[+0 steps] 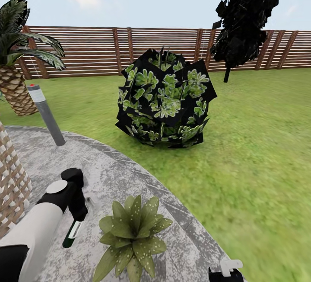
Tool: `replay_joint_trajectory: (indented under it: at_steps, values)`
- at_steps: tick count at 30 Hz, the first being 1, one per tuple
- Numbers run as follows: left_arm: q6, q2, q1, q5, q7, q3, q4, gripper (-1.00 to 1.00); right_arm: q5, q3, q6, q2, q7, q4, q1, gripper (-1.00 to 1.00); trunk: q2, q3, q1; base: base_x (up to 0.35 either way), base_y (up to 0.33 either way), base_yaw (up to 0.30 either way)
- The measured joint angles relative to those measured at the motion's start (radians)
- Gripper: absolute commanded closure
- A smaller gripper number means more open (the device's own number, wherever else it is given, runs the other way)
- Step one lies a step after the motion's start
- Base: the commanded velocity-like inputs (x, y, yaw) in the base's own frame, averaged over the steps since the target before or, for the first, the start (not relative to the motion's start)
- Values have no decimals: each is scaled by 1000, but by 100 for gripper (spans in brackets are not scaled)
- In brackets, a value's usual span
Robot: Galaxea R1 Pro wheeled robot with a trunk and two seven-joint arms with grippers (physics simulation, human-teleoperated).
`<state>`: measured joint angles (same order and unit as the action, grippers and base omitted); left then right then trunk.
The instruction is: Pick up the pesticide atomizer in the garden and spray insectifuge to fully cover both potted plants in the garden.
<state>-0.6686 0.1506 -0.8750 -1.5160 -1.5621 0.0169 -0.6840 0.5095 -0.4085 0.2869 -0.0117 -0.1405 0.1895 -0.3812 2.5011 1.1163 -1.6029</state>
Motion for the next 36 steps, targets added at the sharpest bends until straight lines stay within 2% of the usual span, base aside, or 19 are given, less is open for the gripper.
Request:
replay_joint_trajectory:
  at_steps: [4, 7, 15, 24, 29, 30, 31, 33, 36]
  values:
    - [-2, 0, 59, 0, 0, -4, -5, 100, 1, 1, 0, 0, 1, -1, 0, -100, 0, 0, 0, 0, 0, 0]
    - [-6, -10, 77, 0, 0, -5, -9, 100, 1, 1, 0, -1, 1, -2, 0, -100, 0, 0, 0, 0, 0, 0]
    - [-15, -31, 66, 0, 0, -4, -17, 100, 2, 1, 0, -2, 2, -2, 0, -100, 0, 0, 0, 0, 0, 0]
    - [-53, -17, 50, 1, 0, 2, -42, 100, 2, 1, 0, -2, 2, -2, 0, -100, 0, 0, 0, 0, 0, 0]
    - [-55, -31, 44, 8, 0, 17, -59, 100, 2, 1, 0, -2, 1, -2, 0, -100, 0, 0, 0, 0, 0, 0]
    - [-57, -37, 43, 10, 0, 17, -60, 100, 2, 1, 0, -2, 1, -2, 0, -100, 0, 0, 0, 0, 0, 0]
    - [-75, -54, 42, 11, 0, 16, -62, 100, 2, 1, 0, -2, 1, -2, 0, -100, 0, 0, 0, 0, 0, 0]
    - [-81, -45, 43, 9, 0, 16, -62, 100, 2, 1, 0, -1, 2, -2, 0, -100, 0, 0, 0, 0, 0, 0]
    - [-82, -11, 46, 9, 0, 19, -62, 100, 2, 1, 0, -1, 2, -2, 0, -100, 0, 0, 0, 0, 0, 0]
